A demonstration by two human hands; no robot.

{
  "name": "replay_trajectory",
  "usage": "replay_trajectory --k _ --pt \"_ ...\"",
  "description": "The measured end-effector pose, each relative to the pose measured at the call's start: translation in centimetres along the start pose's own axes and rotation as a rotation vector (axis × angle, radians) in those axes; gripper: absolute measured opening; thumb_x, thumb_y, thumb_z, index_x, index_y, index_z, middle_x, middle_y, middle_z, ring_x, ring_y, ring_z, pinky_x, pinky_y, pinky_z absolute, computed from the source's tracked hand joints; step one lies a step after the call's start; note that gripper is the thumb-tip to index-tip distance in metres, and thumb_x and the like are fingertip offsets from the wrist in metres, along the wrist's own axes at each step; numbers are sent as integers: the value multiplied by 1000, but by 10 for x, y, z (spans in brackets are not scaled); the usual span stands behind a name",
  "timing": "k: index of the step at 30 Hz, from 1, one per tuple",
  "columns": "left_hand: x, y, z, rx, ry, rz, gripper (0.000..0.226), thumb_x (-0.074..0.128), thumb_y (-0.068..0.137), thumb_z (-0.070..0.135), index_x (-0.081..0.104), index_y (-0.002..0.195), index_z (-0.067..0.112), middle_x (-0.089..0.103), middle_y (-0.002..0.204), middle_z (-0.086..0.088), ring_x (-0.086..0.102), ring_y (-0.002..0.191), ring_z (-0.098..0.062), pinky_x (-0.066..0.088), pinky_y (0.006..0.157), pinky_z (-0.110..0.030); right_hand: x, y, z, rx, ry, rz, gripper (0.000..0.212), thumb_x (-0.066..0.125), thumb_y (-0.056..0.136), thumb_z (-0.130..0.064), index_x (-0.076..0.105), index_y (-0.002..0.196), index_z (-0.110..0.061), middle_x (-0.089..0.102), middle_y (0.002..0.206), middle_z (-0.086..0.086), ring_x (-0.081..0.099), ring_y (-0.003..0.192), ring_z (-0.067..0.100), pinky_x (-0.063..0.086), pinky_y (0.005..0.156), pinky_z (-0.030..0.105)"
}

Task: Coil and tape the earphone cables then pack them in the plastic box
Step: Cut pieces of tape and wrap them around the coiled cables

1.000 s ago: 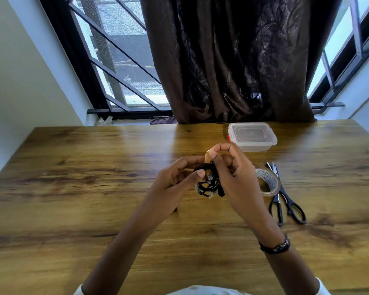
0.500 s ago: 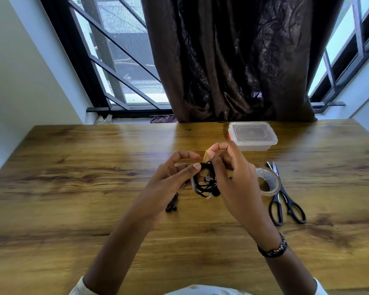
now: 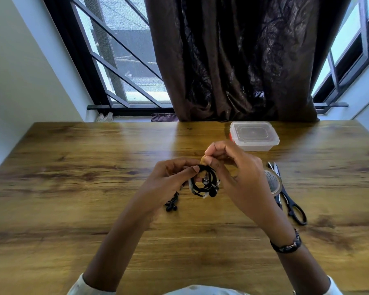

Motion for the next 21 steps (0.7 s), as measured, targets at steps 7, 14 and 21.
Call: replay_trajectory --k 7,14,21 --pt "1 3 1 8 -46 130 27 65 79 16 72 102 2 75 85 -11 69 79 -15 54 72 -21 5 -7 -4 -211 -372 71 12 64 94 -14 57 103 -15 71 88 -5 68 78 9 57 61 28" --pt "3 2 3 24 -59 175 31 68 71 23 74 96 4 75 87 -11 70 83 -19 55 80 -26 13 -19 -7 -323 -465 209 22 67 90 -17 50 104 -18 75 86 -2 71 74 10 56 56 23" --pt "2 1 2 9 -50 200 22 68 80 11 73 98 1 75 91 -12 72 86 -22 57 81 -26 16 -25 -7 -221 -414 193 27 68 90 -23 49 108 -18 76 88 -4 71 76 4 53 57 13"
Point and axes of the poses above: each hand's wrist, its own y-axis towards the middle knuckle, its own x-axis out of the palm, z = x × y, the point moved 1 cm from there along y, towards the middle knuckle
